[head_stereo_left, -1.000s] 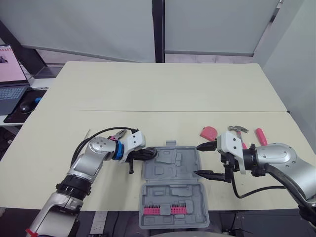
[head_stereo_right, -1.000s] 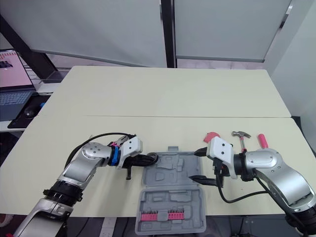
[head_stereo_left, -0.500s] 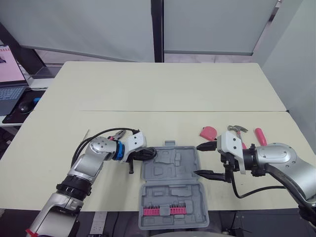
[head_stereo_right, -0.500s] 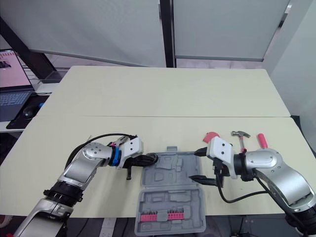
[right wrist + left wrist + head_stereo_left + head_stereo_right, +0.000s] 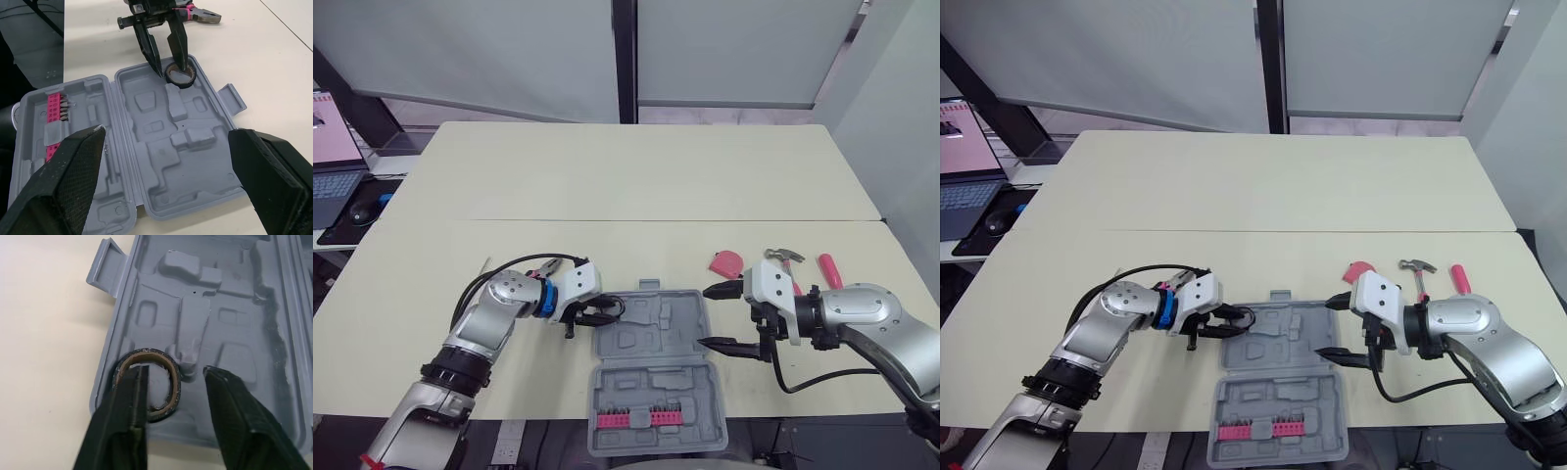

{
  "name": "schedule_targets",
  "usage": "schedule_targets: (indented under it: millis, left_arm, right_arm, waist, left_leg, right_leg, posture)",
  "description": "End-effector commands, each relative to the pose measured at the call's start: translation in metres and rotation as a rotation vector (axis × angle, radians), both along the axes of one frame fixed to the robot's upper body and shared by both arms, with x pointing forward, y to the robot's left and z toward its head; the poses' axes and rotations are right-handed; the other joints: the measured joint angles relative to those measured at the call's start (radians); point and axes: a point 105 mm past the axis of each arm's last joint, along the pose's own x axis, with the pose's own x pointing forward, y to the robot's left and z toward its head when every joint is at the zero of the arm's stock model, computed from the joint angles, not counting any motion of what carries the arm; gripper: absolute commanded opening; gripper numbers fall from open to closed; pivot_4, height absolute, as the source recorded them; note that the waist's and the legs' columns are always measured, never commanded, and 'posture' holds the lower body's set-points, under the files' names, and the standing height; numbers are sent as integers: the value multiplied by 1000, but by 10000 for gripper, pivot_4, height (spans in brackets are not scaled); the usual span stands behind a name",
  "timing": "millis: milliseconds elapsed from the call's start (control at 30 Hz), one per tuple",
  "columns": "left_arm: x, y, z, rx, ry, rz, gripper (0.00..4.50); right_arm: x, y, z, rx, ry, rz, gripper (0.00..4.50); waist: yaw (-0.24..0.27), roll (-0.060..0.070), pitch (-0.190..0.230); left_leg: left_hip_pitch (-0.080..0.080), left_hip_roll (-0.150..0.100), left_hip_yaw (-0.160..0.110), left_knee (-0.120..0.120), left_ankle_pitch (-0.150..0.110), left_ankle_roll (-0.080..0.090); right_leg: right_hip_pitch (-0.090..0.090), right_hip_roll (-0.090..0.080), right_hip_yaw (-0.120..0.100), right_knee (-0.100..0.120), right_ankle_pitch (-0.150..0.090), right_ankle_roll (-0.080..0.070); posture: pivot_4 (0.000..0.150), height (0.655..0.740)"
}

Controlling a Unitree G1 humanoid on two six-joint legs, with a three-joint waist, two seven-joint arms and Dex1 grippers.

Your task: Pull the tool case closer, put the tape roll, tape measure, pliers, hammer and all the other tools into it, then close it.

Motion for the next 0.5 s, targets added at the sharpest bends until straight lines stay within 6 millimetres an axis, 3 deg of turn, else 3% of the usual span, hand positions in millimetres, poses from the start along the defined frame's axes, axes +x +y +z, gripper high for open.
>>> schedule_targets:
  millis: [33, 233, 333, 500]
  left_arm:
    - [1, 6, 22, -30, -66, -16, 28515]
    - [2, 2, 24, -105, -88, 7, 28515]
    - [1, -1, 21, -130, -76, 5, 22958]
    - [6, -6, 17, -138, -99, 7, 7858]
  right_arm:
    - [-1, 2, 10, 7, -56, 10, 45000]
    - [1, 2, 10, 9, -57, 11, 45000]
    - [1, 2, 10, 9, -57, 12, 45000]
    - [1, 2, 10, 9, -60, 10, 45000]
  waist:
    - [0, 0, 0]
    - [1, 0, 0]
    - [1, 0, 0]
    - [1, 0, 0]
  left_leg:
    - [0, 0, 0, 0, 0, 0]
    - [0, 0, 0, 0, 0, 0]
    - [0, 0, 0, 0, 0, 0]
    - [0, 0, 0, 0, 0, 0]
  right_leg:
    - [0, 0, 0, 0, 0, 0]
    - [0, 0, 0, 0, 0, 0]
    - [0, 0, 0, 0, 0, 0]
    - [0, 0, 0, 0, 0, 0]
  posture:
    - [1500, 7400]
    - [1500, 7400]
    - [1500, 7400]
    - [1500, 7400]
